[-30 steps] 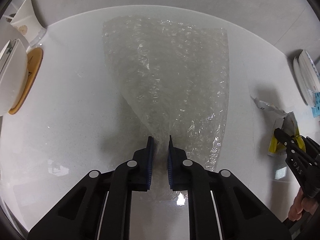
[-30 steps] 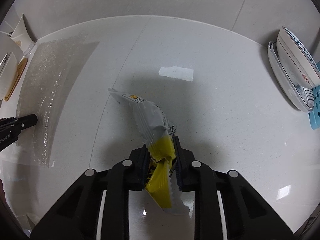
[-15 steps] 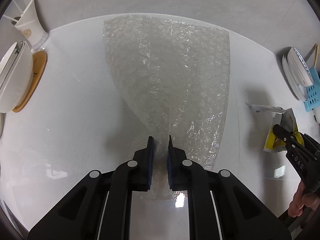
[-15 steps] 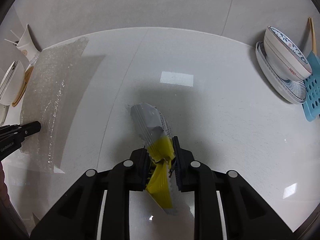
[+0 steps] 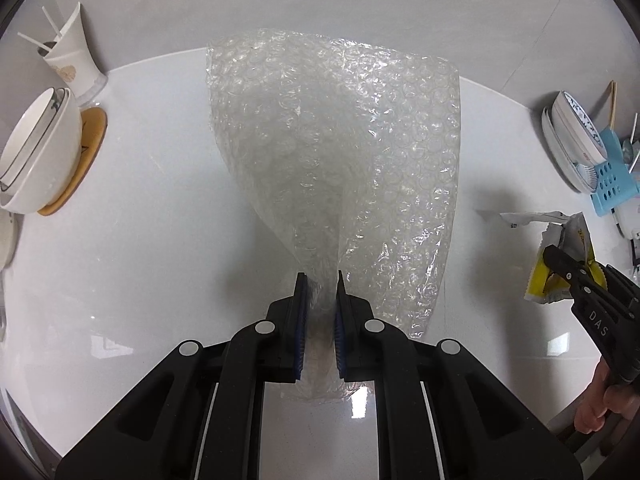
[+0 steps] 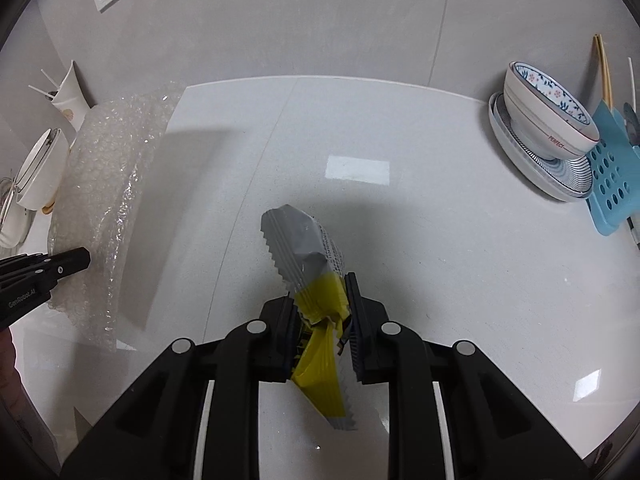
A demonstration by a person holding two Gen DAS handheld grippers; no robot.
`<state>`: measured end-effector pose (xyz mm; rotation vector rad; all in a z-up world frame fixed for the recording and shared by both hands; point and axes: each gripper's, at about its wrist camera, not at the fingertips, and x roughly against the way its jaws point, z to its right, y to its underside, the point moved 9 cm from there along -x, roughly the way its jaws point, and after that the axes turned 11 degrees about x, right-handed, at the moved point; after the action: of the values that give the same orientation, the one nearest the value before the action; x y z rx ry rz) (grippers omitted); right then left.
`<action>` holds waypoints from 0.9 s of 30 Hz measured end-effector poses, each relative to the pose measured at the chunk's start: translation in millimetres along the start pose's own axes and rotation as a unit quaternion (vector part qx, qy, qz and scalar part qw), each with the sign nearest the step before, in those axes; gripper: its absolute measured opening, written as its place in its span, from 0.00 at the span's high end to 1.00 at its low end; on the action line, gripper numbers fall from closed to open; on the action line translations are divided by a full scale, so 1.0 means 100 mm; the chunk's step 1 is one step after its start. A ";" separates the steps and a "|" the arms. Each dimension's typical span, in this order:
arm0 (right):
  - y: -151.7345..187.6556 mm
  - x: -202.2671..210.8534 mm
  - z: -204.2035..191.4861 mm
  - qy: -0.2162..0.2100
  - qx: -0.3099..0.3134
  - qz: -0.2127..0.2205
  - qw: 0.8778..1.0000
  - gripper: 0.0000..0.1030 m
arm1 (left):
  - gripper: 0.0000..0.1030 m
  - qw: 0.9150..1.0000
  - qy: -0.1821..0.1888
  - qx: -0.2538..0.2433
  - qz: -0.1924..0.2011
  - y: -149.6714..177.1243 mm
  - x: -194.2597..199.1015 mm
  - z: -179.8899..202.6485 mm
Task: Collect trash
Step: 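Lift and carry the bubble wrap and yellow wrapper down over the bin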
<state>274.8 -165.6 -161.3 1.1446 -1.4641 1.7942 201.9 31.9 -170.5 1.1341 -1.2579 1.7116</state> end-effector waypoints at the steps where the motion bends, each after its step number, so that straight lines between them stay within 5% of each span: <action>1: 0.00 0.00 0.00 0.000 0.000 0.001 1.000 0.81 | 0.90 1.000 0.001 0.000 0.000 0.03 0.01 0.01; 27: 0.17 0.43 0.02 -0.017 0.016 0.040 0.999 0.81 | 0.90 1.000 -0.009 0.011 0.022 0.40 0.39 -0.10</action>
<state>240.4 -175.5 -131.8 1.1509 -1.5260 1.8671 149.5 32.5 -148.5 1.1453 -1.2870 1.7535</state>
